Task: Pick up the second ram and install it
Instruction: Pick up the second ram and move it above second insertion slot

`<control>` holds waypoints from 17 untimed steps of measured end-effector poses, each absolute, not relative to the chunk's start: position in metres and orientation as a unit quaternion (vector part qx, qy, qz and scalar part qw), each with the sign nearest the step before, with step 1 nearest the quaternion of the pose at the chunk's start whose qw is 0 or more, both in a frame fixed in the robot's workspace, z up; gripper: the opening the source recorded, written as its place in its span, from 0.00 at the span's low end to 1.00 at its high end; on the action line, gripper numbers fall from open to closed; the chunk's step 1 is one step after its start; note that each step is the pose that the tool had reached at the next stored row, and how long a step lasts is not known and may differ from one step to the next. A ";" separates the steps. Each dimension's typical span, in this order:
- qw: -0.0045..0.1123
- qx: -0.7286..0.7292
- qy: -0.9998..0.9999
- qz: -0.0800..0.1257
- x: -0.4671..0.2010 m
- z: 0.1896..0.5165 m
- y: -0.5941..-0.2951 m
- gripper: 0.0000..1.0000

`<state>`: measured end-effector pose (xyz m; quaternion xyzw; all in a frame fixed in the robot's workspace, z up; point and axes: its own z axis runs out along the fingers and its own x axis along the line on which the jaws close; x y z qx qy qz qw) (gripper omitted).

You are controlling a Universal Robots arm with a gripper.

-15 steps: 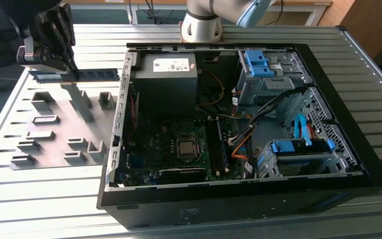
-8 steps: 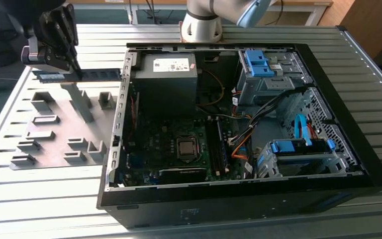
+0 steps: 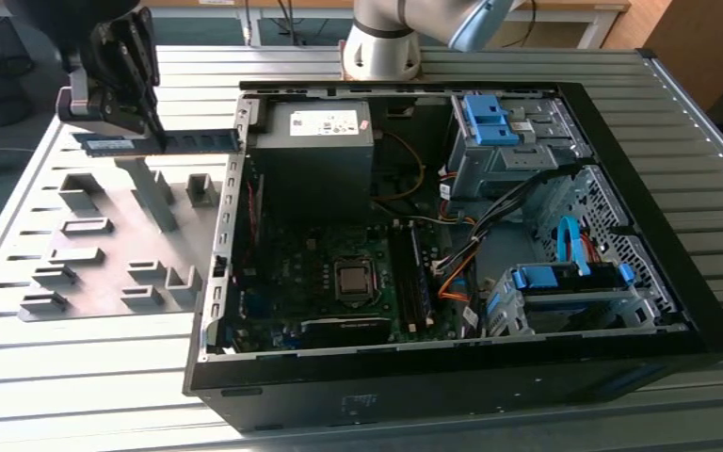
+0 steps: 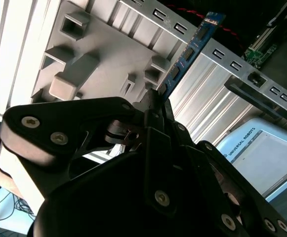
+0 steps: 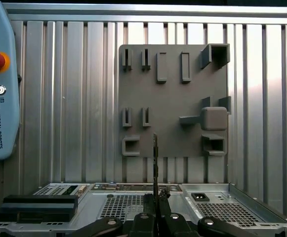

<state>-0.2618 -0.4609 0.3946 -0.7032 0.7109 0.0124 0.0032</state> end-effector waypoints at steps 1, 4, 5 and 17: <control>0.003 -0.703 0.711 0.012 -0.260 0.395 -0.461 0.14; 0.003 -0.703 0.711 0.012 -0.257 0.395 -0.461 0.14; 0.003 -0.703 0.711 0.012 -0.255 0.395 -0.461 0.14; 0.003 -0.703 0.711 0.012 -0.238 0.395 -0.461 0.14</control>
